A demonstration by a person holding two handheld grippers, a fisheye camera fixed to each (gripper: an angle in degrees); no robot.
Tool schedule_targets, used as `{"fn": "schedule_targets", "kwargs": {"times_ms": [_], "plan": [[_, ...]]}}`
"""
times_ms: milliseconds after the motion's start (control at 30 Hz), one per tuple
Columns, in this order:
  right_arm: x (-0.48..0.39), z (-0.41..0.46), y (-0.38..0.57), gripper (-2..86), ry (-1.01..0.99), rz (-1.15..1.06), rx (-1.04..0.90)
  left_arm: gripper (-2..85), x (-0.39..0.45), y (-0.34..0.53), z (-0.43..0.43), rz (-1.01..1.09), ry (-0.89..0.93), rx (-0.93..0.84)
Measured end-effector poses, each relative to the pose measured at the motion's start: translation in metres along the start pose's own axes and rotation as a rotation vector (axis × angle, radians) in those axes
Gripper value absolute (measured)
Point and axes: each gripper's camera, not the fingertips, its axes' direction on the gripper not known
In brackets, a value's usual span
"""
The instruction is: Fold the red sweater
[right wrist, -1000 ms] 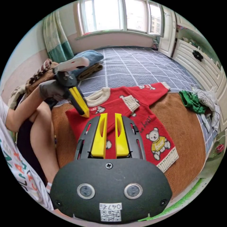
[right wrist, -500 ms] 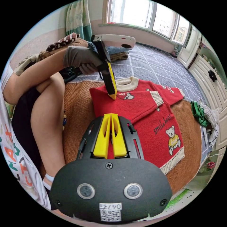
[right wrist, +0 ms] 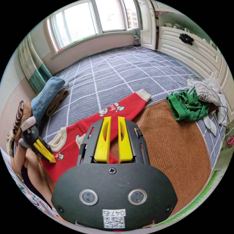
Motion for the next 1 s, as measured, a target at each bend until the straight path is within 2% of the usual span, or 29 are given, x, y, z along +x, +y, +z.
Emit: {"fn": "schedule_targets", "kwargs": {"times_ms": [133, 300, 367, 433, 567, 633, 800, 900, 1000], "plan": [[0.051, 0.06, -0.032, 2.2, 0.041, 0.175, -0.025, -1.0, -0.005, -0.005, 0.011, 0.011, 0.038, -0.007], [0.082, 0.112, -0.037, 1.8, 0.09, 0.277, -0.081, -1.0, -0.017, -0.005, 0.023, 0.006, 0.104, -0.004], [0.088, 0.124, -0.035, 1.1, 0.037, 0.308, -0.082, -1.0, -0.02, -0.004, 0.03, 0.013, 0.119, -0.006], [0.093, 0.119, -0.028, 0.7, -0.074, 0.324, -0.005, -1.0, -0.023, -0.002, 0.035, 0.01, 0.138, -0.005], [0.081, 0.084, -0.013, 2.4, -0.3, 0.154, 0.175, -1.0, -0.028, 0.006, 0.045, 0.0, 0.163, 0.008], [0.059, 0.056, 0.005, 3.6, -0.471, -0.024, 0.235, -1.0, -0.028, 0.012, 0.049, -0.004, 0.167, 0.017], [-0.003, 0.007, 0.065, 6.0, -0.806, -0.271, 0.267, -1.0, -0.032, 0.046, 0.041, -0.064, 0.113, 0.071], [-0.052, 0.006, 0.107, 7.2, -0.839, -0.317, 0.171, -1.0, -0.044, 0.075, 0.03, -0.134, 0.097, 0.158], [-0.087, 0.028, 0.143, 8.1, -0.743, -0.288, -0.012, -1.0, -0.058, 0.096, 0.033, -0.2, 0.121, 0.224]]}}
